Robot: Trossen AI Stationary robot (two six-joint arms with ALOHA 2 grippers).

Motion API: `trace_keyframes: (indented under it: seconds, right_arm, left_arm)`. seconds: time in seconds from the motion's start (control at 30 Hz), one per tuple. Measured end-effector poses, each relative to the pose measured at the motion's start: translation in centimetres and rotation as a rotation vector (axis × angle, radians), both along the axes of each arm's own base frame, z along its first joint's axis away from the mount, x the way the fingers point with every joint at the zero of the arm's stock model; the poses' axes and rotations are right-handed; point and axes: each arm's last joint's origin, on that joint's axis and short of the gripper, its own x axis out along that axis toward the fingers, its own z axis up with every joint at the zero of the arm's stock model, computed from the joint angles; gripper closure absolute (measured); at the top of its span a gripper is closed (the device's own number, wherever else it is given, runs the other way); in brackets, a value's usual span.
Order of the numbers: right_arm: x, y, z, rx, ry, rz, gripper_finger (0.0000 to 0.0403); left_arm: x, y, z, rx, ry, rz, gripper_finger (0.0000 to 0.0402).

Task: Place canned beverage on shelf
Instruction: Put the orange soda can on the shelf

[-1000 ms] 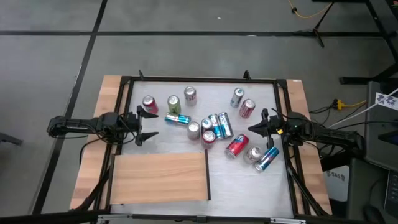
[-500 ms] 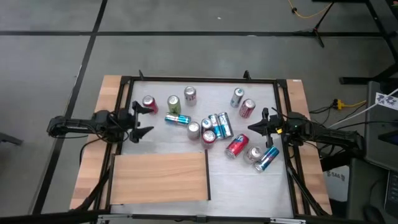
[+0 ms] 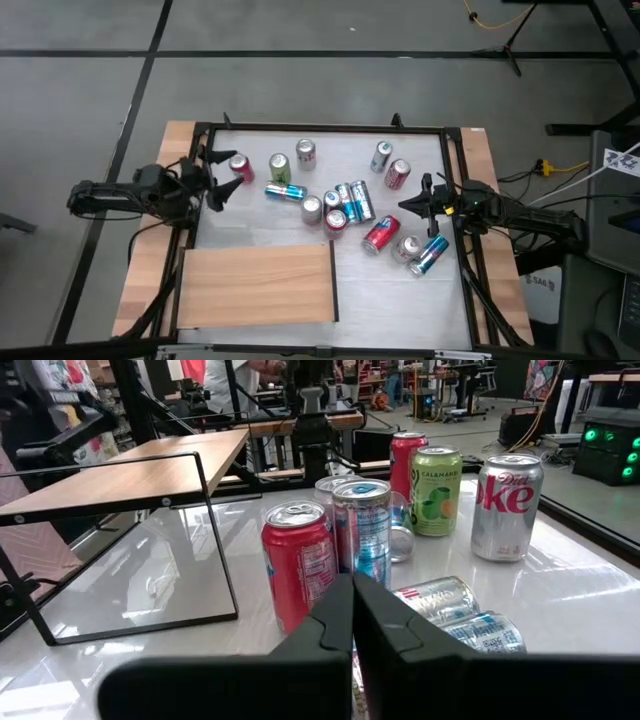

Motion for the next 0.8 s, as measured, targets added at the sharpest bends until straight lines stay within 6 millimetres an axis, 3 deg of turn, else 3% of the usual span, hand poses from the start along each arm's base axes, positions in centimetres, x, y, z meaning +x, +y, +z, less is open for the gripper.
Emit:
trace_keyframes:
  seconds: [0.4, 0.63, 0.8]
  right_arm:
    - [0.0, 0.0, 0.0, 0.0, 0.001, 0.0, 0.04]
    - [0.0, 0.0, 0.0, 0.0, 0.001, 0.0, 0.04]
    - [0.0, 0.0, 0.0, 0.0, 0.001, 0.0, 0.04]
  left_arm:
    - [2.4, 1.5, 6.4, -0.122, 0.408, 0.133, 0.0015]
    - [4.0, 3.6, 8.2, -0.18, 0.559, 0.241, 0.0015]
    - [5.2, 6.2, 7.9, -0.284, 0.696, 0.264, 0.0015]
